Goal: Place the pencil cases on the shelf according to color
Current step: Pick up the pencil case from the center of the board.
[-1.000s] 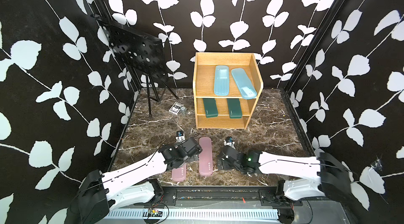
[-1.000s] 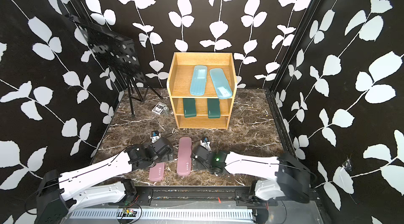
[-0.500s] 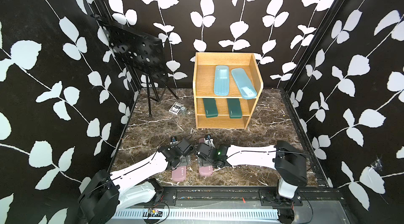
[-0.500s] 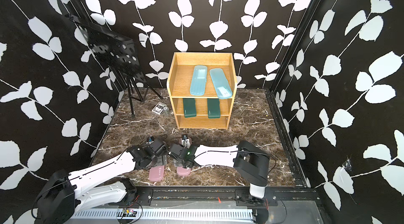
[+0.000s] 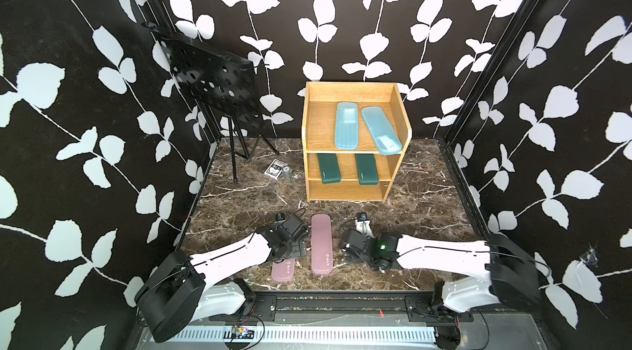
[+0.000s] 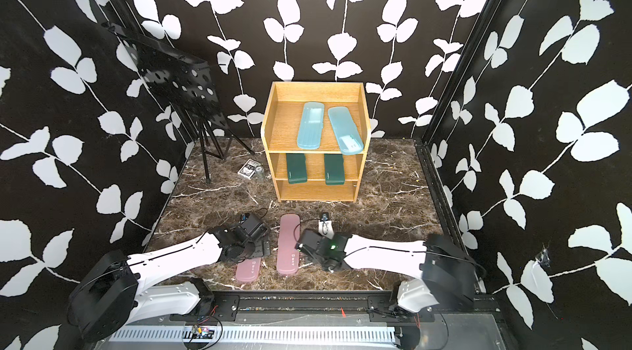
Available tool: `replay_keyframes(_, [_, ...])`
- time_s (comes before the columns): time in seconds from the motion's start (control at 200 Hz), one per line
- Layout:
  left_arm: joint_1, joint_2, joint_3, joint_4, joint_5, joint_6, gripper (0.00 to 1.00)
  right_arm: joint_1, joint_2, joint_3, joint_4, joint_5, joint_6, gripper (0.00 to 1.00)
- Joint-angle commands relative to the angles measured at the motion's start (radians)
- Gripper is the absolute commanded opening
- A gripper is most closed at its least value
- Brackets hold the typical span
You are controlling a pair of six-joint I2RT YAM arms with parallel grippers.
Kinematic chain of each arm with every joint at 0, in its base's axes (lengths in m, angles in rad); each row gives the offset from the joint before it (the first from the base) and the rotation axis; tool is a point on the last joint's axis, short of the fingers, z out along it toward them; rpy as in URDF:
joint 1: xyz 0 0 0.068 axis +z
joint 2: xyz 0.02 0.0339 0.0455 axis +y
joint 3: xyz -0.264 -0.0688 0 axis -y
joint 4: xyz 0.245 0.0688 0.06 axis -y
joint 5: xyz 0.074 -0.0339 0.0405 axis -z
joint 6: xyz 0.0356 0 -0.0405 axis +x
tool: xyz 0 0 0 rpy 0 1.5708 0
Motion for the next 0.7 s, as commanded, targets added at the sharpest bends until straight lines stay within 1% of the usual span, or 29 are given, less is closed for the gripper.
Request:
replay_keyframes(0.0, [0.000,-0.058,0.013,0.002,-0.035,-0.007,0.99,0.001,-0.071,-0.031,0.104,-0.011,-0.028,0.99])
replay_keyframes(0.06, [-0.001,-0.080,0.029,-0.059,-0.082,0.001,0.99,0.003,-0.067,-0.002,0.093,-0.017,0.002,0.99])
replay_keyframes(0.13, [0.002,-0.104,0.039,-0.102,-0.113,0.006,0.99,0.013,-0.023,0.036,0.129,-0.059,-0.015,0.99])
replay_keyframes(0.265, [0.001,-0.145,0.036,-0.137,-0.140,0.004,0.99,0.053,0.134,0.165,0.153,-0.117,-0.054,0.99])
replay_keyframes(0.355, [0.008,-0.156,0.039,-0.164,-0.157,0.009,0.99,0.077,0.234,0.253,0.151,-0.133,-0.065,0.99])
replay_keyframes(0.465, [0.031,-0.161,0.024,-0.176,-0.163,0.013,0.99,0.095,0.362,0.356,0.087,-0.089,-0.069,0.99])
replay_keyframes(0.515, [0.050,-0.165,0.001,-0.158,-0.139,0.010,0.99,0.097,0.420,0.402,0.017,-0.044,-0.055,0.99])
replay_keyframes(0.57, [0.062,-0.173,-0.024,-0.132,-0.105,0.002,0.99,0.097,0.471,0.444,-0.046,-0.025,-0.055,0.99])
replay_keyframes(0.625, [0.063,-0.183,-0.040,-0.117,-0.087,-0.008,0.99,0.098,0.495,0.453,-0.070,-0.016,-0.050,0.99])
replay_keyframes(0.695, [0.062,-0.194,-0.054,-0.096,-0.072,-0.013,0.99,0.098,0.487,0.417,-0.076,-0.002,-0.018,0.99])
